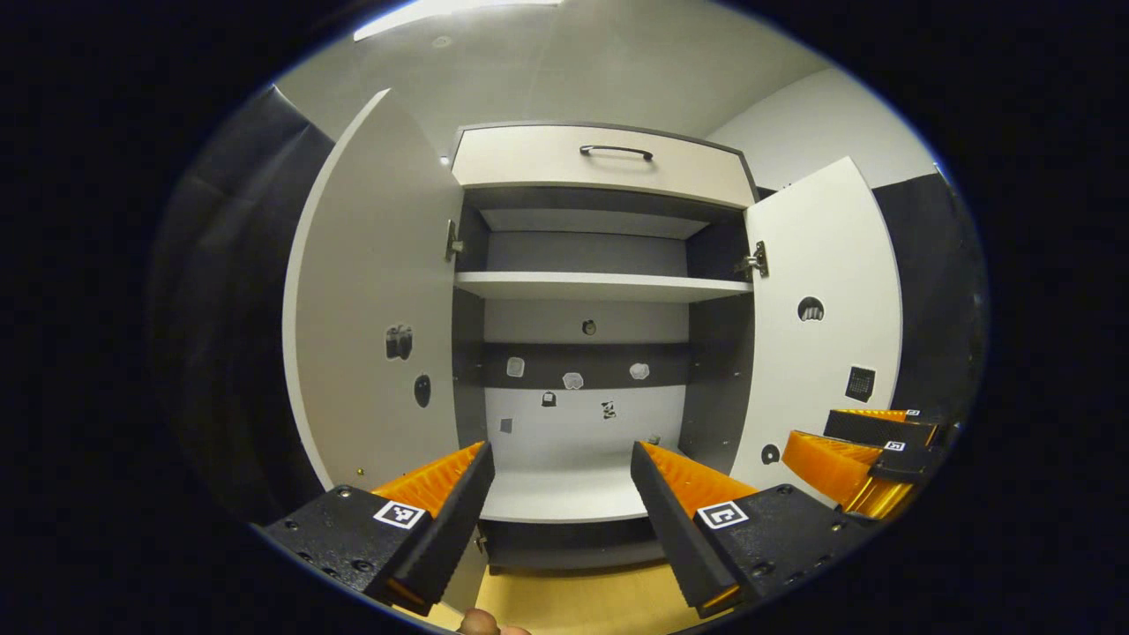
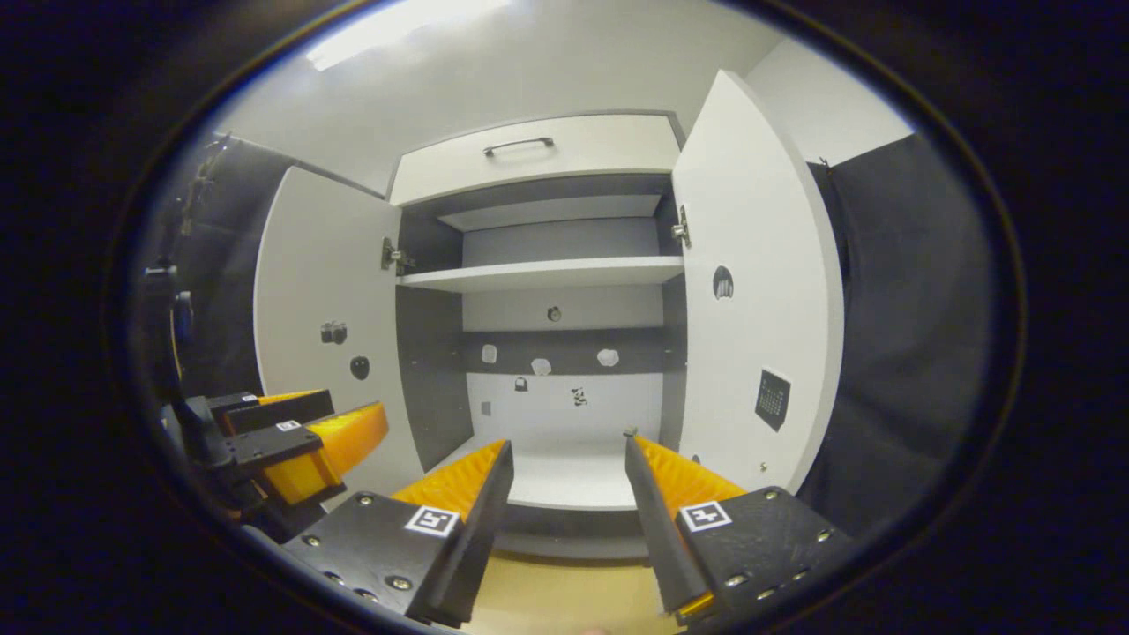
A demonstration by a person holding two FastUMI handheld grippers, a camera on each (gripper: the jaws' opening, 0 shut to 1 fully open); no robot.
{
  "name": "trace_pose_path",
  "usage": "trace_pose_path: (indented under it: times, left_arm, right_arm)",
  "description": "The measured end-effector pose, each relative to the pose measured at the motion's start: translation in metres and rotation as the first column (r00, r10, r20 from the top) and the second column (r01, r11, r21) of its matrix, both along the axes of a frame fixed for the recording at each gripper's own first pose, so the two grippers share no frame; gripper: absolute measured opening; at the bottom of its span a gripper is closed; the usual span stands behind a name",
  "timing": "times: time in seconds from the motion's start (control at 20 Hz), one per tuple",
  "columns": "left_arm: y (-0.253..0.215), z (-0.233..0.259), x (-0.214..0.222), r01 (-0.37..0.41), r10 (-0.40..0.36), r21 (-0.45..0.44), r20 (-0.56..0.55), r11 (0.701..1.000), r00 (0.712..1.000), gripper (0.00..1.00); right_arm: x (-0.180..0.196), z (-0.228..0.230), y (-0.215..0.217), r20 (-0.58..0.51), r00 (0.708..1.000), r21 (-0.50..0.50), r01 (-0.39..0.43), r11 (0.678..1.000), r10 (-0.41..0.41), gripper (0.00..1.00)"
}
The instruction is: Open the right door of the double-door shoe cabinet with the right hand, and open the left door with the left hand.
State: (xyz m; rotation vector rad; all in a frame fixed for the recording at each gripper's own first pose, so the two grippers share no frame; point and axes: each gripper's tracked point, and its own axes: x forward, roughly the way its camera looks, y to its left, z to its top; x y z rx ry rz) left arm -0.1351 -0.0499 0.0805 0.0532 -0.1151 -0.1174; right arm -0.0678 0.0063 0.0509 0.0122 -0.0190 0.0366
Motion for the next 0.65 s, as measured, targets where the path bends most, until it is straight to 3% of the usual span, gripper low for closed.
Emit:
trace_pose_path:
  times: [0.25, 0.3, 0.6, 0.65]
  left_arm:
    - [-0.014, -0.007, 0.002, 0.043, -0.043, 0.008, -0.017, 0.999, 0.999, 0.96]
    - [-0.013, -0.007, 0.002, 0.048, -0.048, 0.008, -0.018, 0.999, 0.999, 0.93]
    - [-0.015, -0.013, 0.002, 0.082, -0.082, 0.028, -0.026, 0.996, 0.996, 0.96]
    - [-0.016, -0.015, 0.001, 0.092, -0.091, 0.03, -0.027, 0.995, 0.995, 0.96]
  right_arm:
    - [-0.004, 0.004, 0.001, 0.02, 1.0, 0.014, 0.023, 1.0, -0.023, 0.72]
    - [-0.004, 0.003, 0.001, 0.02, 0.999, 0.015, 0.028, 0.999, -0.028, 0.76]
    - [-0.013, -0.007, 0.002, 0.015, 0.997, 0.041, 0.076, 0.996, -0.076, 0.72]
    - [-0.016, -0.007, 0.001, 0.019, 0.996, 0.041, 0.089, 0.995, -0.09, 0.76]
